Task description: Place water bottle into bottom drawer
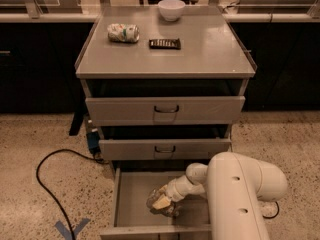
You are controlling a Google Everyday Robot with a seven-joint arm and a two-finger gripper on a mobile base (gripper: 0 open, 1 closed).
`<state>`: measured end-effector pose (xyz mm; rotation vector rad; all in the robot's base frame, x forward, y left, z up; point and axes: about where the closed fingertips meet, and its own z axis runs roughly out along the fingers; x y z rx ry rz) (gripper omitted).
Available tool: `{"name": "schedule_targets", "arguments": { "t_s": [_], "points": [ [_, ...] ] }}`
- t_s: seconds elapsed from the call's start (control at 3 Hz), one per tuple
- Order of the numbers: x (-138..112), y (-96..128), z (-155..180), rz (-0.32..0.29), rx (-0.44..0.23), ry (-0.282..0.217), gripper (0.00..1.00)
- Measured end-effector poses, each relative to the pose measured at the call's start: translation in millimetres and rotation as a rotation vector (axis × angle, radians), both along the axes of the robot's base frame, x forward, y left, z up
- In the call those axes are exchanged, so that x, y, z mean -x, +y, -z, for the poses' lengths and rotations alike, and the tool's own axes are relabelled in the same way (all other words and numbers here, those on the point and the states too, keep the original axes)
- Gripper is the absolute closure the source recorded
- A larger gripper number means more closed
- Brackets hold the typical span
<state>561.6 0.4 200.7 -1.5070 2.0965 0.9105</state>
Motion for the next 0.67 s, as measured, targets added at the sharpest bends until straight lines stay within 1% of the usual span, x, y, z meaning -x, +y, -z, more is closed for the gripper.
{"name": "schedule_targets", "arguments": {
  "t_s": [0.33, 0.67],
  "points": [
    [0.0, 0.1, 0.0, 0.0, 0.0, 0.0, 0.11],
    [0.1, 0.1, 0.1, 0.0, 0.0, 0.0, 0.0]
  ]
}}
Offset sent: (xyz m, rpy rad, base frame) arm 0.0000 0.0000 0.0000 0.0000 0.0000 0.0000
